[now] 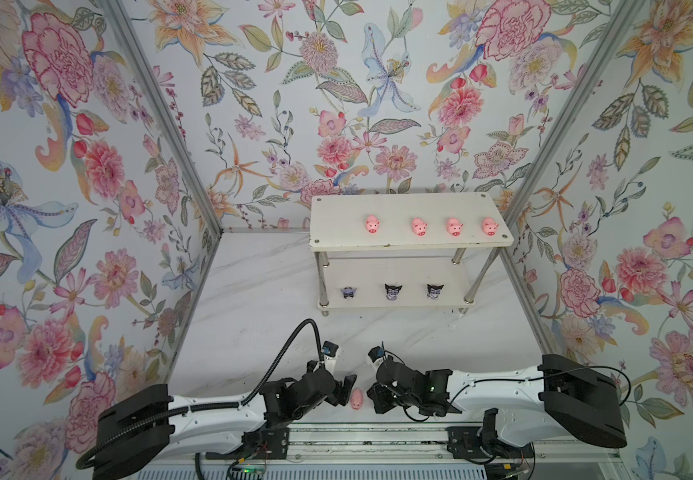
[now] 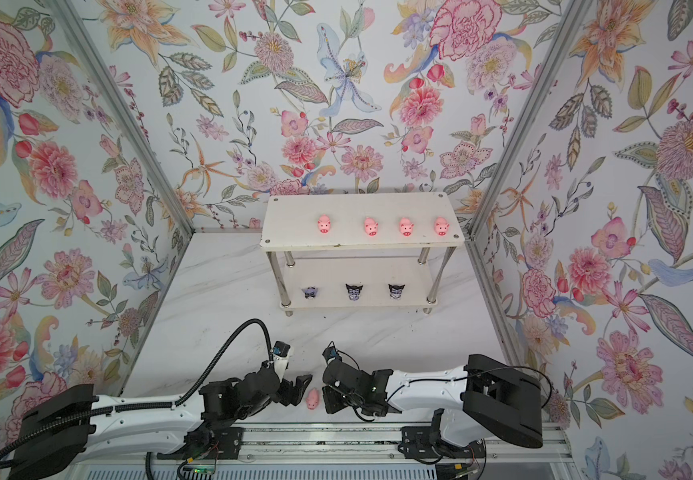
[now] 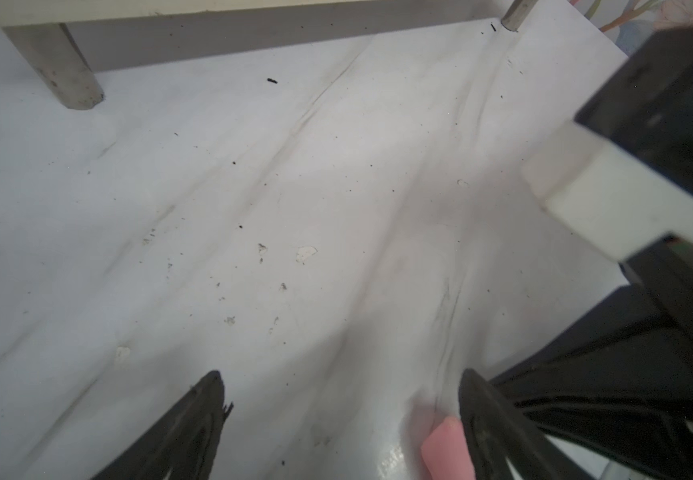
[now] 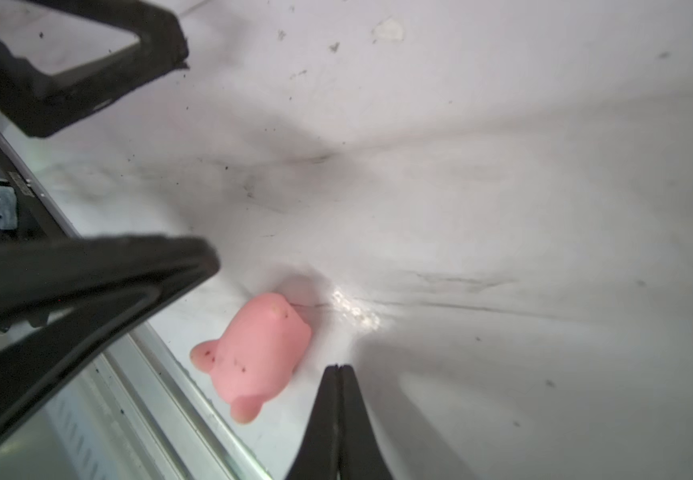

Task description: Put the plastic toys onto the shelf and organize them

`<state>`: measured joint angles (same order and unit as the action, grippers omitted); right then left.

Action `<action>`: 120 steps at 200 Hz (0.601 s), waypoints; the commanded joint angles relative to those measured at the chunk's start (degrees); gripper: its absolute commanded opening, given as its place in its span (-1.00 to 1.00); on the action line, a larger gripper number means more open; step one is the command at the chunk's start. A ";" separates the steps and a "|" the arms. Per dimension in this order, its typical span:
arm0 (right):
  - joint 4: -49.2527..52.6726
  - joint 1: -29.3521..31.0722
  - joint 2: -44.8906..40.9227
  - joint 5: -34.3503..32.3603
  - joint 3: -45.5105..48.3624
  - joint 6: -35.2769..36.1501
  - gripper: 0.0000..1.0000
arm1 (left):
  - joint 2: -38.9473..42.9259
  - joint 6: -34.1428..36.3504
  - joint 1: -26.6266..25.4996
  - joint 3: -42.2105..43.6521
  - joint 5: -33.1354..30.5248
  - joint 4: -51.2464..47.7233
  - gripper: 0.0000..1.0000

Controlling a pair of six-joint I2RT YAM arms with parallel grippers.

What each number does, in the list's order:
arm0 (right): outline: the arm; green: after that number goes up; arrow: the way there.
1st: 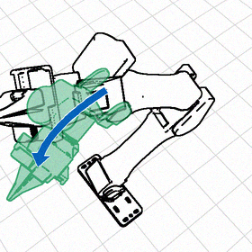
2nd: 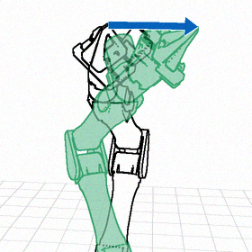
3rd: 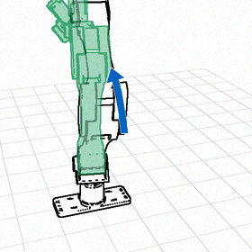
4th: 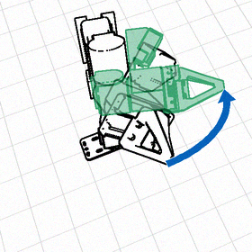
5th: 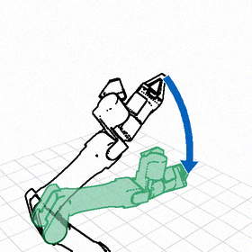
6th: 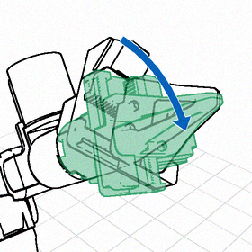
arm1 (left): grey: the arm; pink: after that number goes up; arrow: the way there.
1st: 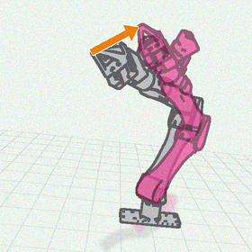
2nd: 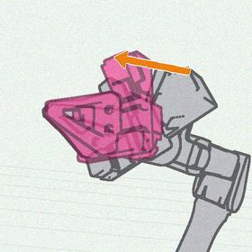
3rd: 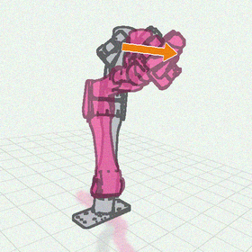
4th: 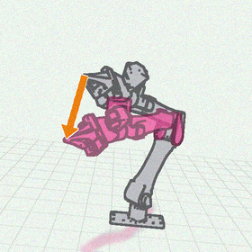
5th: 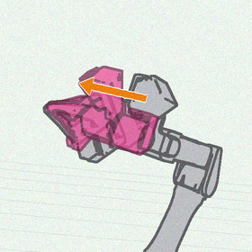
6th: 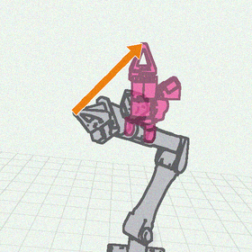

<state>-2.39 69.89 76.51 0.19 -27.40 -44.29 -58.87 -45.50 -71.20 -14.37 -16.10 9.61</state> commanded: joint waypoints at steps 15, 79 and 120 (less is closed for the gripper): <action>3.19 -6.82 -12.44 0.11 7.38 0.85 -0.92 | -1.60 -4.81 -7.52 -3.79 -4.40 -8.42 0.78; 9.86 -14.11 -26.48 1.09 13.38 1.68 -0.81 | -11.47 -12.36 -12.54 -6.71 -3.97 -8.82 0.83; 8.40 -14.28 -26.32 1.20 15.66 1.53 -0.79 | -13.76 -13.38 -12.53 -6.65 -5.18 -5.64 0.50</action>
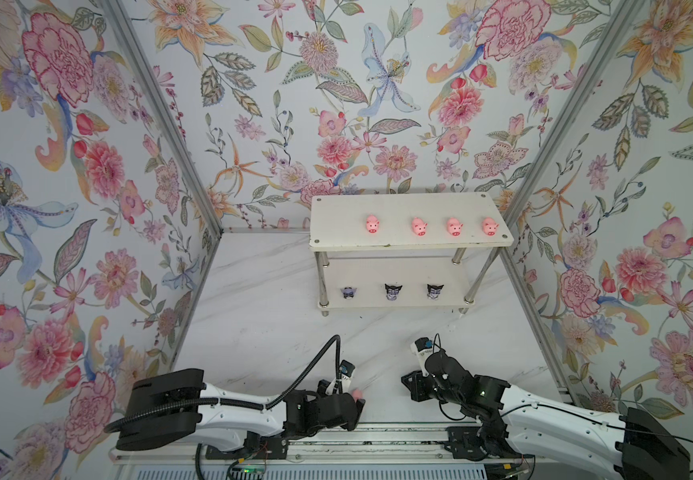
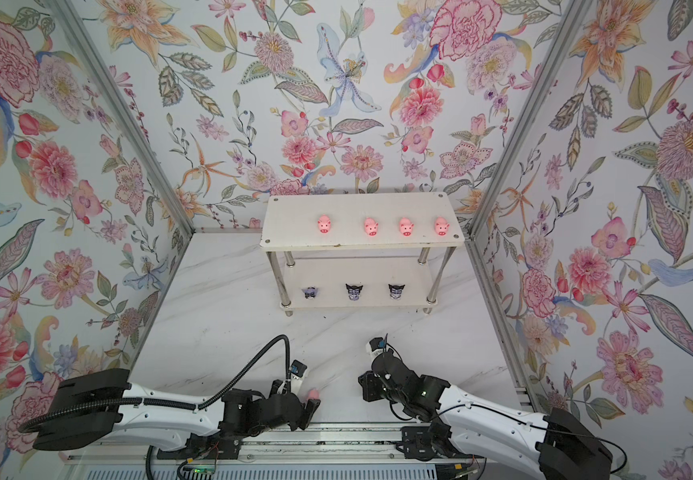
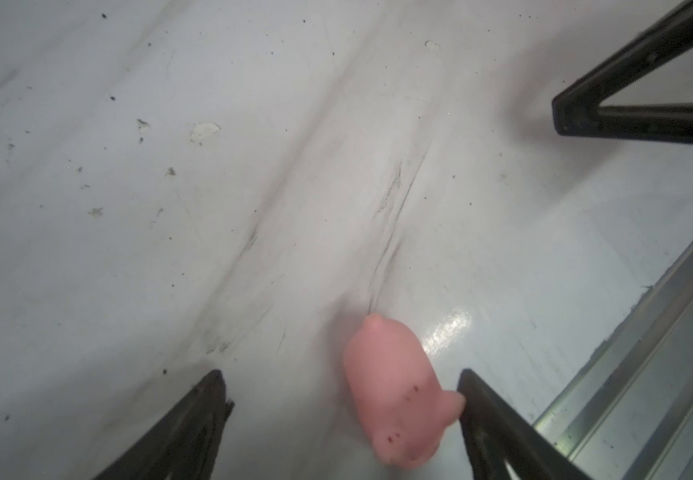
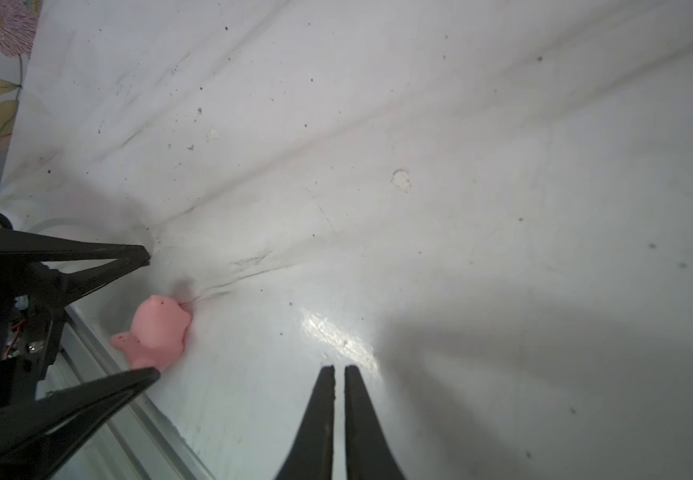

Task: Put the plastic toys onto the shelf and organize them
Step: 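Close the left gripper on the last pig while the right gripper draws back, then lift the held pig with the left gripper up over the top shelf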

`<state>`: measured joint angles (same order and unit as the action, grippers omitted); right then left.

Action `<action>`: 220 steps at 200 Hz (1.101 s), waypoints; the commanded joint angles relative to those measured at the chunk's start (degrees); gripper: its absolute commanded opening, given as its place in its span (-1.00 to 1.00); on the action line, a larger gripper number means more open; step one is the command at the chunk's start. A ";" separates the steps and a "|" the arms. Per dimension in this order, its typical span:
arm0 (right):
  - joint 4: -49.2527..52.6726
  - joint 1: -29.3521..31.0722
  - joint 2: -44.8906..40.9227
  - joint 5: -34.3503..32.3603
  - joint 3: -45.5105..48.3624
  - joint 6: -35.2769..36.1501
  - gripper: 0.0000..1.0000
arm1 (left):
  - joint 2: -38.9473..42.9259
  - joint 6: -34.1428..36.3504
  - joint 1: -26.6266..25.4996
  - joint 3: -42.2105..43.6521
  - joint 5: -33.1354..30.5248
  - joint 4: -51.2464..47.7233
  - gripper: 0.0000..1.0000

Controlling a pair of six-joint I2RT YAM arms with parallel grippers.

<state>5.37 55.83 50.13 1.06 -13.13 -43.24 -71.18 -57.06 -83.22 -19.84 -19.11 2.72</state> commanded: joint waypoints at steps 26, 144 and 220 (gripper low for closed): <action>0.30 -0.42 0.50 0.15 1.61 1.13 -0.78 | -3.30 -2.18 -0.45 -1.47 -2.59 3.68 0.32; -5.03 -2.00 2.69 1.14 4.95 2.85 -0.75 | 7.89 -0.11 4.37 -6.03 -6.50 -9.81 -0.42; -12.83 -2.44 14.96 3.16 2.50 6.42 -0.73 | 18.28 15.65 17.22 -27.74 -13.01 -33.67 -0.37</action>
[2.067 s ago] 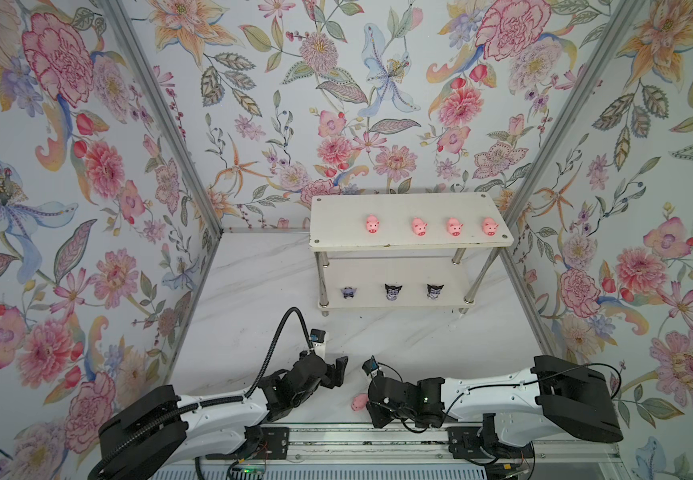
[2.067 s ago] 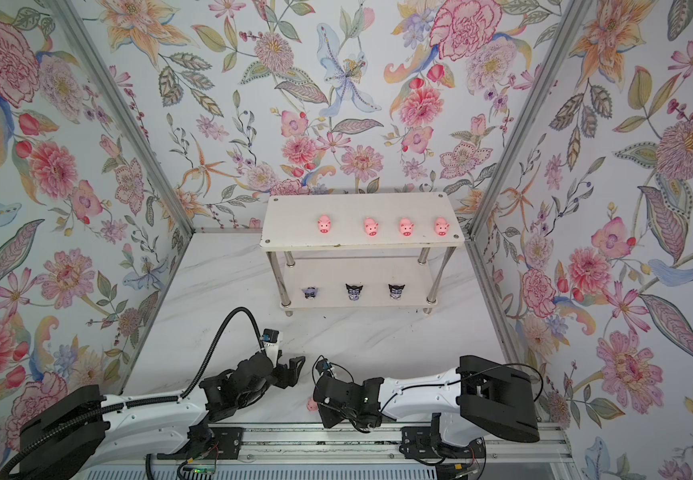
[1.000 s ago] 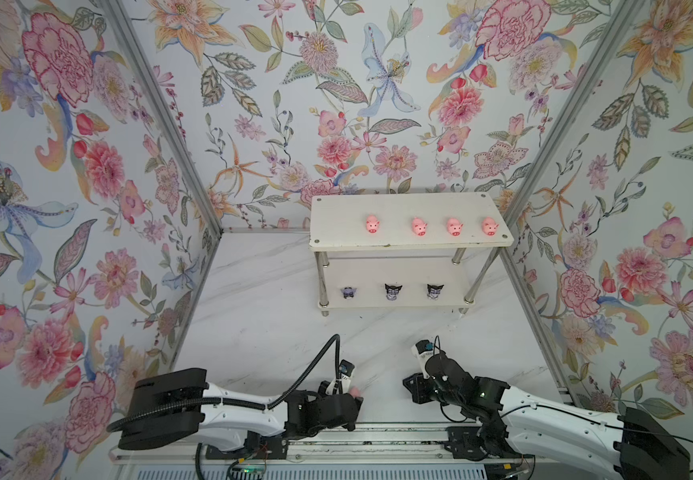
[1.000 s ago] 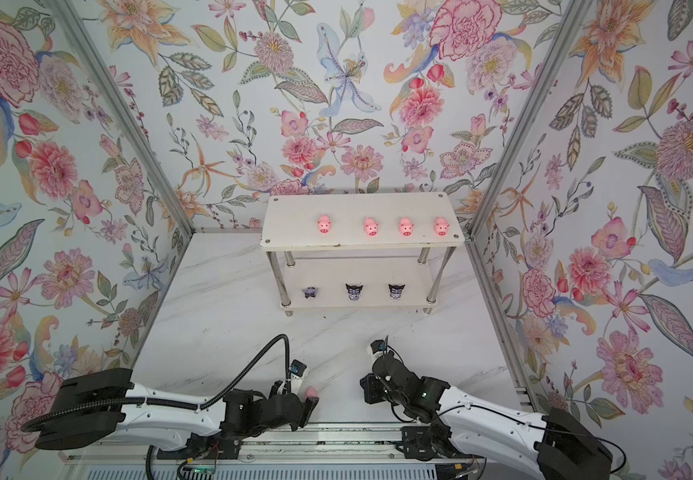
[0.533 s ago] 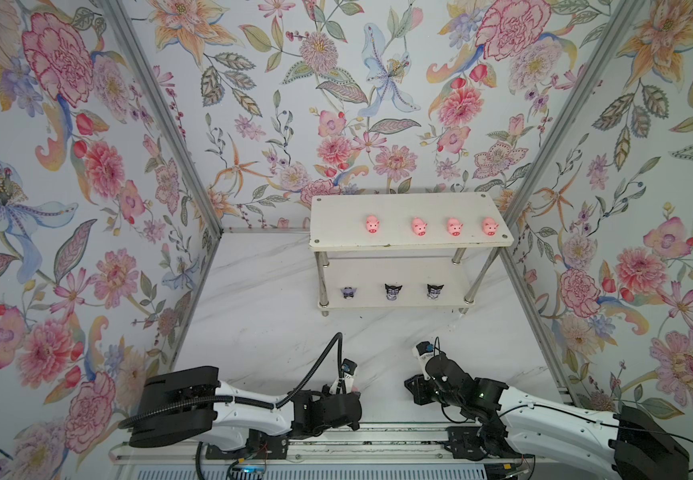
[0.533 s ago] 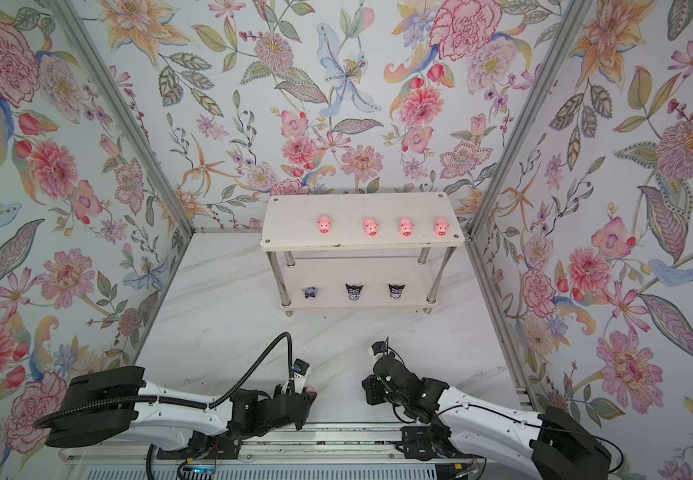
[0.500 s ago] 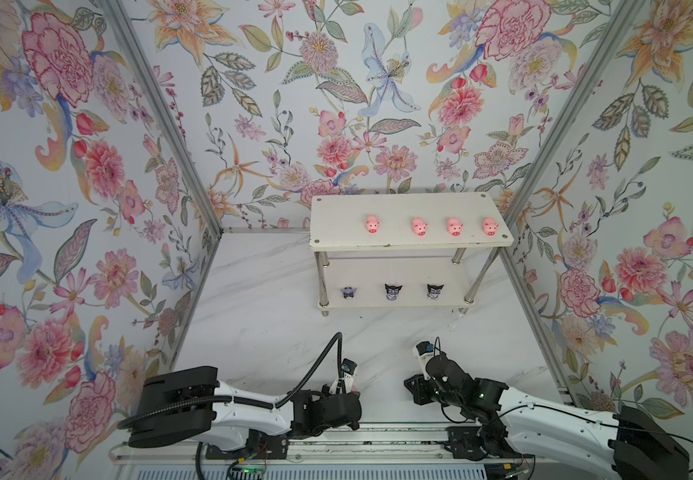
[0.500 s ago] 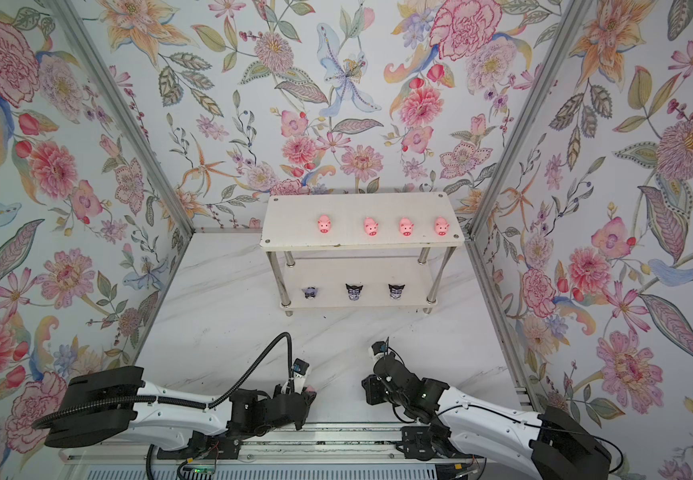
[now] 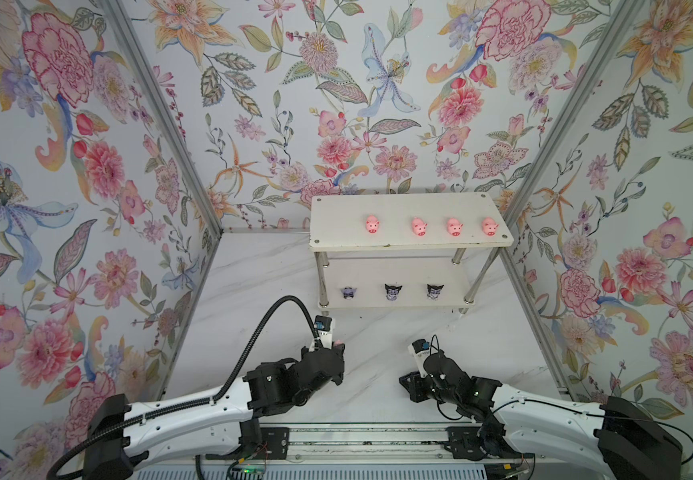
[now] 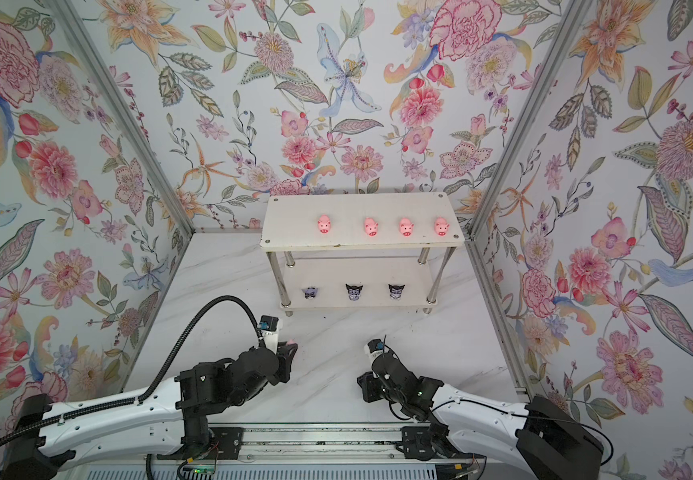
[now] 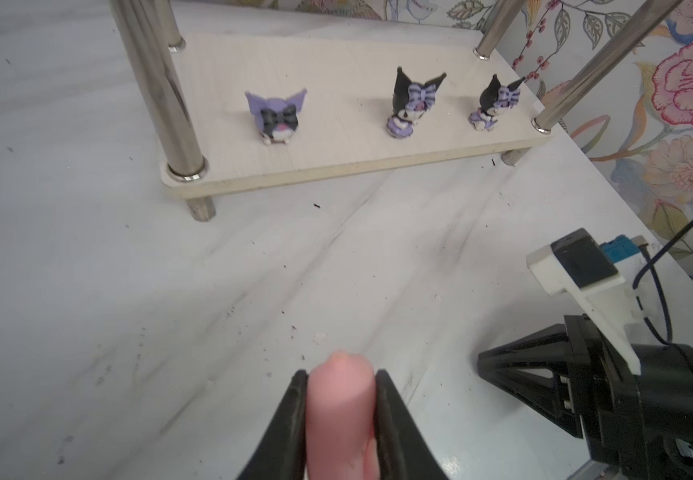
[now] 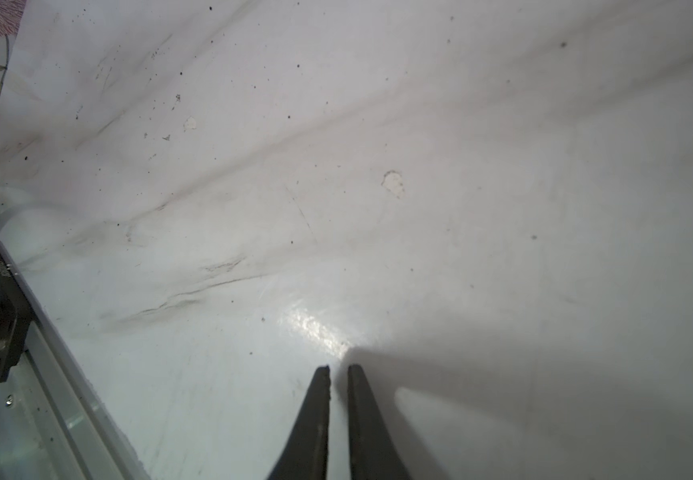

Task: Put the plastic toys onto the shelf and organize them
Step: 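Lift the held pig with the left gripper up over the top shelf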

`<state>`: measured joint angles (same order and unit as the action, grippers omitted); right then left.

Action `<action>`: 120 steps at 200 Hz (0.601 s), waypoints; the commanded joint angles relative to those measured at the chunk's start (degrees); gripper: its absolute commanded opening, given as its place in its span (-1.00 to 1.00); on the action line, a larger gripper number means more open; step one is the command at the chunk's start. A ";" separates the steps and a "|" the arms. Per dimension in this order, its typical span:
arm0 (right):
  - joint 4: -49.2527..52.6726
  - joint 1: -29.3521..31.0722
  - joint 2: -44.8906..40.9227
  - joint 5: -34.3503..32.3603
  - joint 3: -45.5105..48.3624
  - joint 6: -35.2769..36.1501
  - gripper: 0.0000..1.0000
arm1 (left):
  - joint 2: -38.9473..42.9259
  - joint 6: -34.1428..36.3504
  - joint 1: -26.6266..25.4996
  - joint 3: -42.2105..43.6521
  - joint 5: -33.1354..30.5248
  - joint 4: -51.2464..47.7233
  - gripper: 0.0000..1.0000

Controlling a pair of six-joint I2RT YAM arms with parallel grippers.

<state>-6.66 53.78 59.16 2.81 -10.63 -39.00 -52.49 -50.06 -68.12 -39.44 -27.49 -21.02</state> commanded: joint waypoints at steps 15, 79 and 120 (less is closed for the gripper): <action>-4.02 -0.43 11.44 2.89 -1.10 3.01 -0.74 | -2.11 13.15 4.81 -13.57 -4.00 -10.72 -0.37; -22.36 -0.01 36.19 11.48 -2.74 2.51 -0.91 | -12.92 27.04 18.81 -35.16 1.47 -13.99 -0.40; -24.22 0.75 37.91 14.04 -4.24 2.67 -0.91 | -19.05 31.88 20.60 -48.22 -0.22 -15.81 -0.39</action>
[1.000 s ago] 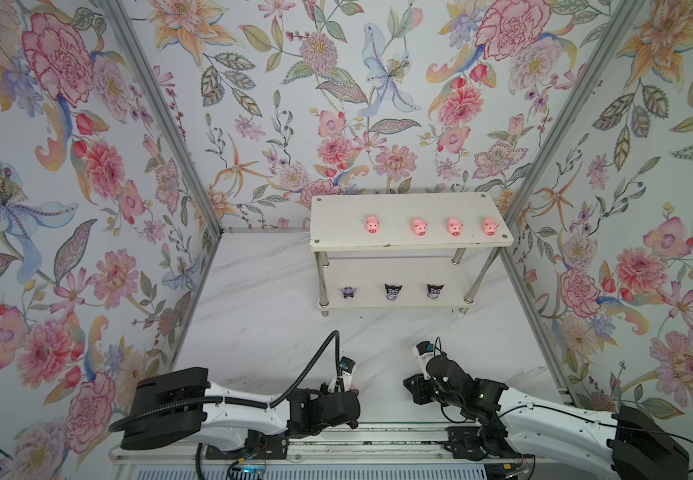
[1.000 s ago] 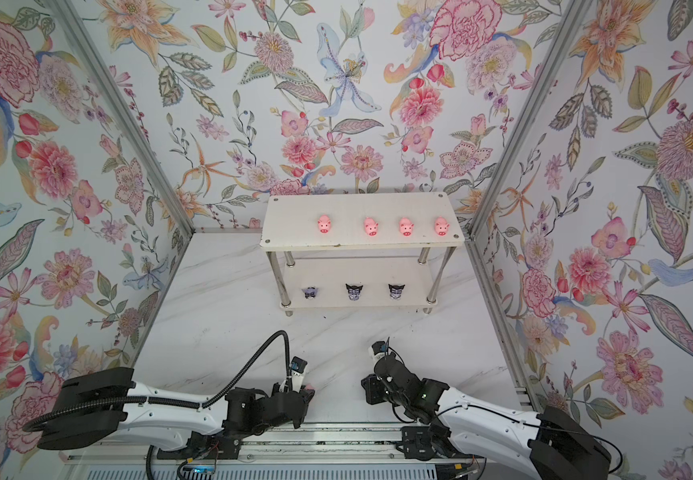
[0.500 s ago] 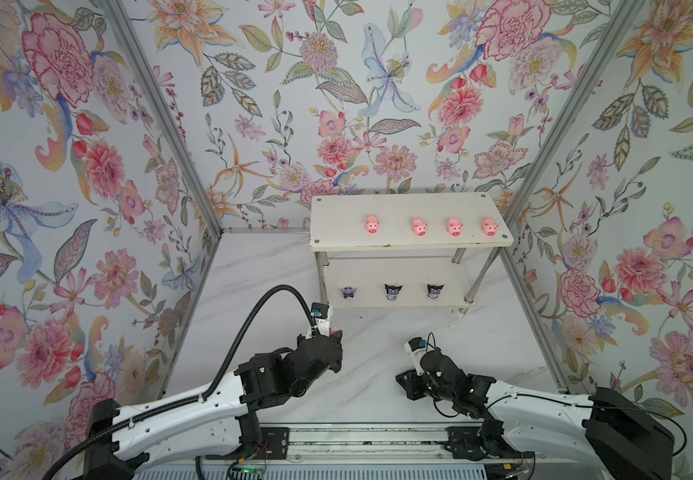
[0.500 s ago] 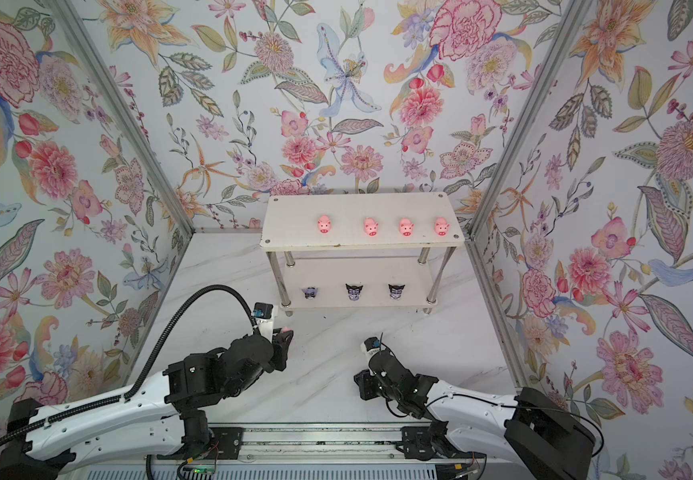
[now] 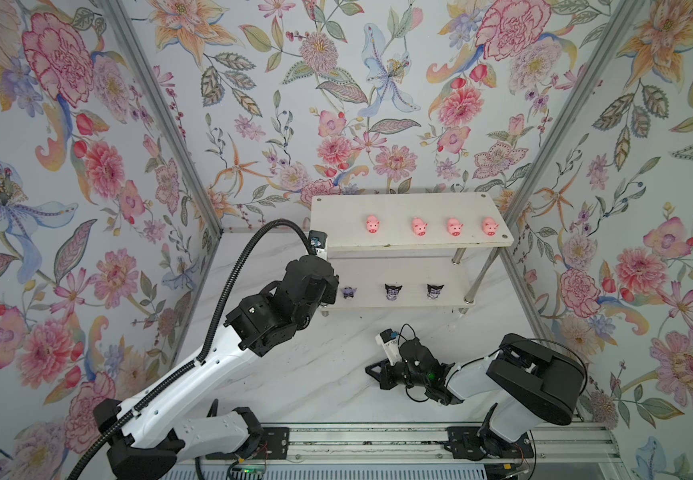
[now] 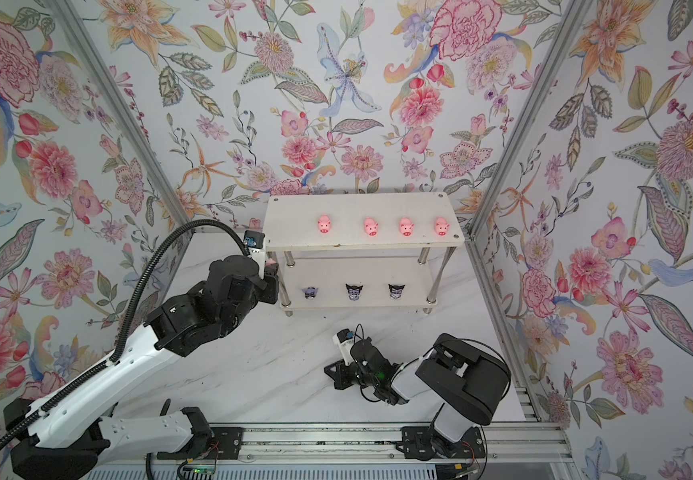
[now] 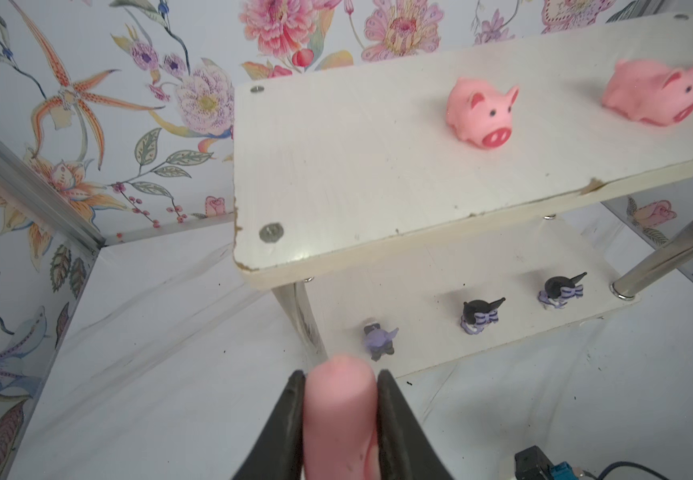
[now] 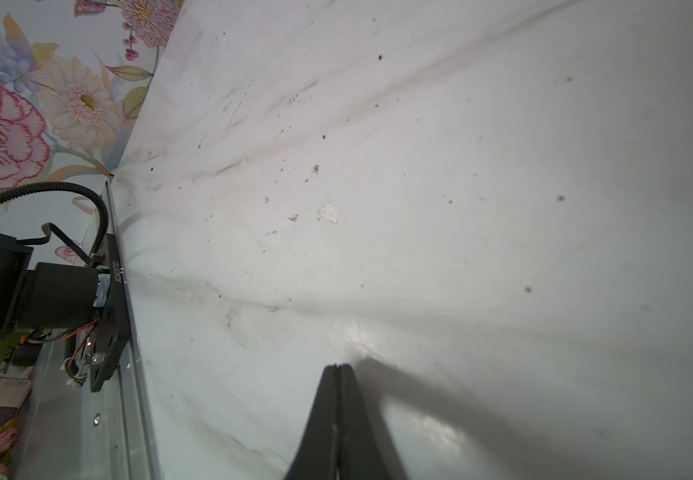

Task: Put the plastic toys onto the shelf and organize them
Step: 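Lift the held pig with the left gripper up over the top shelf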

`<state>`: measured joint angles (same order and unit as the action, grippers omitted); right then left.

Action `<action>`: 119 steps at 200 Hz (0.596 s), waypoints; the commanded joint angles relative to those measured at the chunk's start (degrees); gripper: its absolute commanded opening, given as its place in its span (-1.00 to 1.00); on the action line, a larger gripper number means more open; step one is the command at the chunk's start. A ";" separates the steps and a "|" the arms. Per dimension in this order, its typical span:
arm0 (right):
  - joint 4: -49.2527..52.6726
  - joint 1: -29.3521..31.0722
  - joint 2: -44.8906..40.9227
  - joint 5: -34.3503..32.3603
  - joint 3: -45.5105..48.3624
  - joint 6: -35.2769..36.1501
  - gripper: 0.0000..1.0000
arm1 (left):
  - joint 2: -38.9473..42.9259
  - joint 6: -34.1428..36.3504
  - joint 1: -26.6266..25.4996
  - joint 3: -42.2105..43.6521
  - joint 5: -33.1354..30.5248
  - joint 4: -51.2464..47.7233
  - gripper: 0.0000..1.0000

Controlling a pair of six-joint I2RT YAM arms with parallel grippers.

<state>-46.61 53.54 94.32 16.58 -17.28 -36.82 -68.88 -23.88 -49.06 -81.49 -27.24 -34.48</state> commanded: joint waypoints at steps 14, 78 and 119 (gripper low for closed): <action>19.84 1.74 -1.34 -1.54 1.58 1.47 -0.91 | -5.37 7.18 2.82 -9.47 0.44 -2.26 -0.39; 43.49 3.11 -26.03 -12.76 -1.65 2.89 -0.86 | -15.65 10.42 11.23 -17.65 9.13 -0.61 -0.39; 59.16 2.23 -43.62 -21.98 -5.23 4.26 -0.75 | -20.14 11.04 12.95 -22.55 12.54 -0.69 -0.39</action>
<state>-0.47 56.25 57.54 1.78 -20.27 -34.17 -87.66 -14.68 -36.95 -99.96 -17.96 -34.76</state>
